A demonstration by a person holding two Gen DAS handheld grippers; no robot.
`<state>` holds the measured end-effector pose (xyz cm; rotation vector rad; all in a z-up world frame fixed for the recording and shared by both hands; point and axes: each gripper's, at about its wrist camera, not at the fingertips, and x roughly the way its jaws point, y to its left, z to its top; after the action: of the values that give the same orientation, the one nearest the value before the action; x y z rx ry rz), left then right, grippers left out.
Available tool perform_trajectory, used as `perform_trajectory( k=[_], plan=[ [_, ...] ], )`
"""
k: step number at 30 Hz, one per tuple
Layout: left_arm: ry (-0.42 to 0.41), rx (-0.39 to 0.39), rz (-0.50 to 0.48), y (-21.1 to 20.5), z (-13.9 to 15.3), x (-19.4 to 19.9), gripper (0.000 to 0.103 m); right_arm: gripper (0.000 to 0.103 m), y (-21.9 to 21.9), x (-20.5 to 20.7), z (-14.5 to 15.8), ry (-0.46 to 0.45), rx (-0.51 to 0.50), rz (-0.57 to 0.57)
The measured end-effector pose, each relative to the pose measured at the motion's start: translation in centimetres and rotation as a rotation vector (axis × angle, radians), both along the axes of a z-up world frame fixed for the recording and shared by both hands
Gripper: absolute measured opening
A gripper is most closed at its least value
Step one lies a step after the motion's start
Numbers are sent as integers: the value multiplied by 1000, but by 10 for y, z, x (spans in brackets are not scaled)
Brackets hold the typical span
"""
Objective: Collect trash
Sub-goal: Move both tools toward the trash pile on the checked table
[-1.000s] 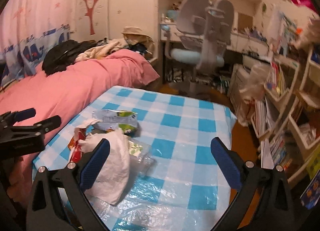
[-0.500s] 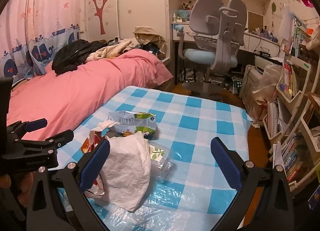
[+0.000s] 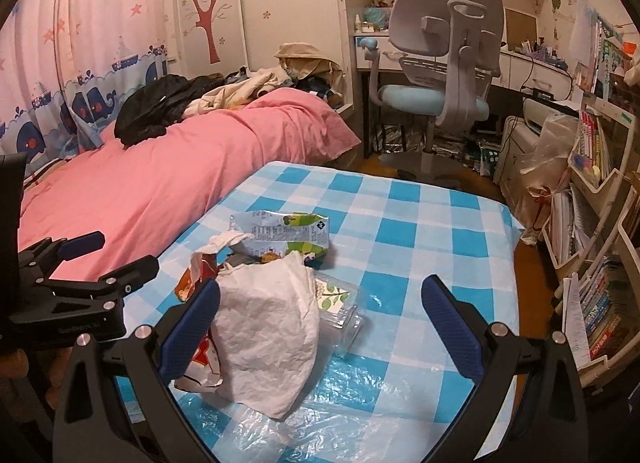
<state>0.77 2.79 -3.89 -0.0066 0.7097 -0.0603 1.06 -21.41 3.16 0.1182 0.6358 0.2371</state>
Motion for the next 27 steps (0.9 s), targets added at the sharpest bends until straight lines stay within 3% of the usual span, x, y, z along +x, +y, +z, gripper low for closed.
perform_trajectory(
  k=[27],
  plan=[
    [-7,14,8,5,-7,4,96,97,13,6,-12,58,12,77]
  ],
)
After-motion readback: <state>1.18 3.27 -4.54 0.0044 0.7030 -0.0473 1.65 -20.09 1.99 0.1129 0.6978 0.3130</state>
